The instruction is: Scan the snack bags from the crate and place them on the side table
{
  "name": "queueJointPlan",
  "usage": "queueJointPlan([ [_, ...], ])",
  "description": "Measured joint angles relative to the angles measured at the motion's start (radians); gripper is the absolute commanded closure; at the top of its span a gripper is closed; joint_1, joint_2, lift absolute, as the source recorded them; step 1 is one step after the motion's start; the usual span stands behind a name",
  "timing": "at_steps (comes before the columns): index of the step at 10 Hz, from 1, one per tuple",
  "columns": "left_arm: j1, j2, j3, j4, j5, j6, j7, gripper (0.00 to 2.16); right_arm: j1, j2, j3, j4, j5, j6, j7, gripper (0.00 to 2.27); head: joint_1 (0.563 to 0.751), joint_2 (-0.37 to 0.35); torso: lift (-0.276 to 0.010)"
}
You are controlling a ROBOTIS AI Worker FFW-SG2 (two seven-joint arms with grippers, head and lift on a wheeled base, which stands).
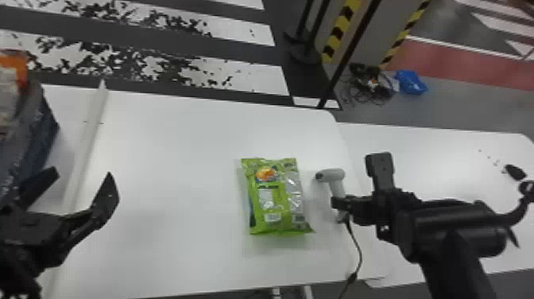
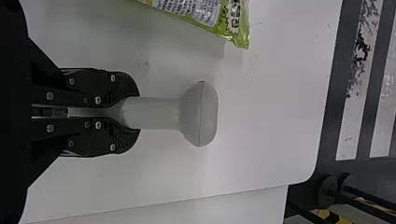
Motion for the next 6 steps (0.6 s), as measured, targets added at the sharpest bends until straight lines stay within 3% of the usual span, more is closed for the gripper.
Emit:
queueJointPlan([
  [1, 0.001, 0.001, 0.0, -0.001, 0.0, 0.0, 0.0, 0.07, 0.0, 0.0, 0.003, 0.004, 0.002, -0.004, -0.002, 1.89, 0.695, -0.3, -0.081],
  [2, 0.003, 0.001, 0.0, -0.002, 0.0, 0.0, 0.0, 0.07, 0.0, 0.0, 0.005, 0.007, 0.002, -0.007, -0.003, 1.45, 0.695, -0.3, -0.081],
  [3, 0.004, 0.001, 0.0, -0.005, 0.0, 0.0, 0.0, 0.07, 0.0, 0.0, 0.006, 0.01, 0.002, -0.008, -0.003, 0.57, 0.695, -0.3, -0.081],
  [4, 0.005, 0.002, 0.0, -0.007, 0.0, 0.0, 0.0, 0.07, 0.001, 0.001, 0.006, 0.014, -0.001, -0.008, -0.005, 0.01, 0.695, -0.3, -0.081],
  [6, 0.008, 0.004, 0.0, -0.013, 0.0, 0.0, 0.0, 0.07, 0.006, 0.002, 0.006, 0.013, -0.007, -0.007, -0.025, 0.04, 0.695, -0.304, -0.081],
])
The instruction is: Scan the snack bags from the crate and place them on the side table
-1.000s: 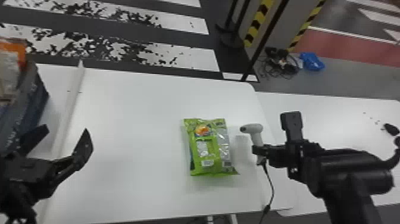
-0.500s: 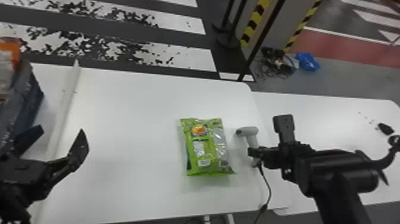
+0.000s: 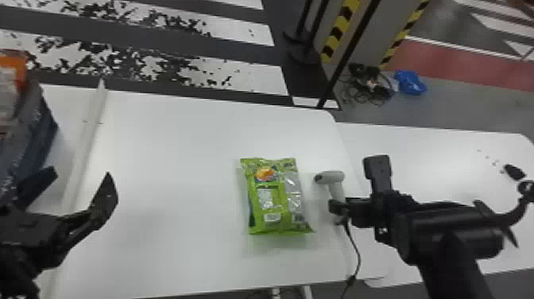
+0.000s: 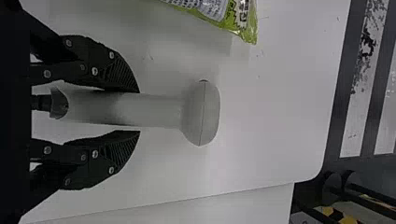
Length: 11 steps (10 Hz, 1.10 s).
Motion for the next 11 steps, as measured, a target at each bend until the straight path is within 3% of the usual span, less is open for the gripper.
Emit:
queueJointPlan([
  [3, 0.0, 0.0, 0.0, -0.001, 0.0, 0.0, 0.0, 0.07, 0.048, 0.0, -0.041, -0.087, -0.047, 0.005, 0.005, 0.06, 0.695, -0.302, -0.081],
  [7, -0.001, -0.002, 0.0, -0.001, -0.003, 0.003, 0.0, 0.07, 0.131, 0.008, -0.155, -0.258, -0.268, 0.092, 0.095, 0.07, 0.695, -0.251, -0.081],
  [11, -0.001, -0.003, 0.002, 0.006, -0.003, 0.0, 0.0, 0.07, 0.127, 0.013, -0.131, -0.25, -0.339, 0.128, 0.149, 0.07, 0.695, -0.195, -0.081],
])
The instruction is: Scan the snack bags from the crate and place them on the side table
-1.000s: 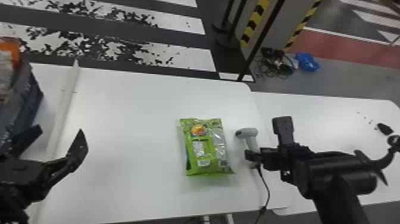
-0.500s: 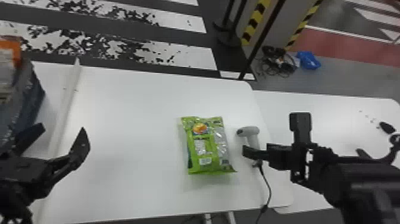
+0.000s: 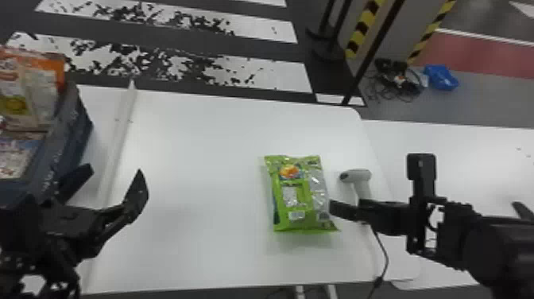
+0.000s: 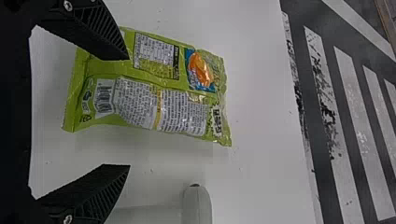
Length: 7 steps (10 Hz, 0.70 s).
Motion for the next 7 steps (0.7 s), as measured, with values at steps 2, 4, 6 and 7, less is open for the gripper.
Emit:
queueJointPlan([
  [2, -0.003, 0.0, 0.0, 0.006, 0.0, 0.0, 0.0, 0.07, -0.024, 0.0, 0.044, 0.052, -0.002, -0.003, 0.019, 0.08, 0.695, -0.167, -0.081],
  [4, -0.006, 0.0, 0.0, 0.013, 0.0, 0.0, 0.0, 0.07, -0.053, 0.0, 0.091, 0.108, 0.009, -0.018, 0.036, 0.08, 0.695, -0.143, -0.081],
  [6, -0.008, 0.0, 0.0, 0.019, 0.0, 0.0, 0.0, 0.07, -0.082, -0.001, 0.142, 0.163, 0.043, -0.055, 0.051, 0.18, 0.695, -0.13, -0.081],
  [7, -0.01, 0.0, 0.0, 0.02, 0.0, 0.0, 0.0, 0.07, -0.096, -0.001, 0.165, 0.186, 0.066, -0.065, 0.054, 0.83, 0.695, -0.124, -0.081],
])
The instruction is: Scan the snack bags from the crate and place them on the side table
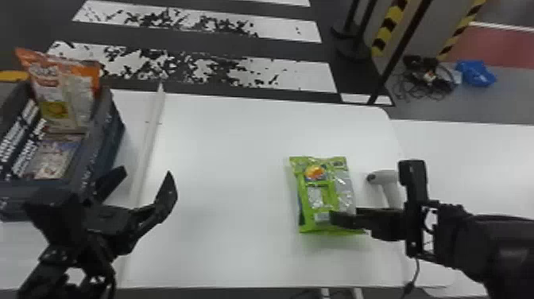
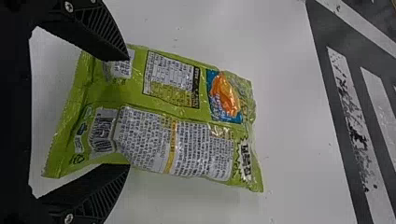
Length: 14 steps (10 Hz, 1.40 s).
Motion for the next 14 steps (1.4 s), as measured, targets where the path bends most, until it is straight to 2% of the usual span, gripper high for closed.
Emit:
queueJointPlan([
  [1, -0.001, 0.0, 0.0, 0.001, 0.0, 0.0, 0.0, 0.07, -0.017, 0.0, 0.017, 0.029, 0.024, -0.007, 0.03, 1.95, 0.695, -0.119, -0.081],
  [2, -0.001, 0.0, 0.0, 0.003, 0.0, 0.0, 0.0, 0.07, -0.027, 0.0, 0.027, 0.048, 0.041, -0.008, 0.041, 2.26, 0.695, -0.118, -0.081],
  [6, -0.005, -0.001, 0.0, 0.01, 0.0, 0.0, 0.0, 0.07, -0.02, -0.005, 0.009, 0.026, 0.038, 0.018, 0.055, 2.26, 0.695, -0.123, -0.081],
  [8, -0.005, -0.001, 0.0, 0.009, 0.0, 0.0, 0.0, 0.07, -0.004, 0.0, -0.058, -0.036, -0.004, 0.045, 0.051, 2.26, 0.695, -0.134, -0.081],
  [11, -0.005, -0.001, 0.0, 0.007, 0.0, 0.0, 0.0, 0.07, -0.007, 0.004, -0.26, -0.094, -0.131, 0.088, 0.02, 2.26, 0.695, -0.194, -0.081],
  [13, -0.006, -0.001, 0.0, 0.004, 0.0, 0.0, 0.0, 0.07, -0.02, 0.004, -0.397, -0.085, -0.195, 0.093, -0.04, 2.26, 0.695, -0.276, -0.081],
  [14, -0.006, 0.0, 0.0, 0.004, 0.0, 0.0, 0.0, 0.07, -0.027, 0.002, -0.459, -0.052, -0.225, 0.074, -0.08, 2.26, 0.695, -0.295, -0.081],
])
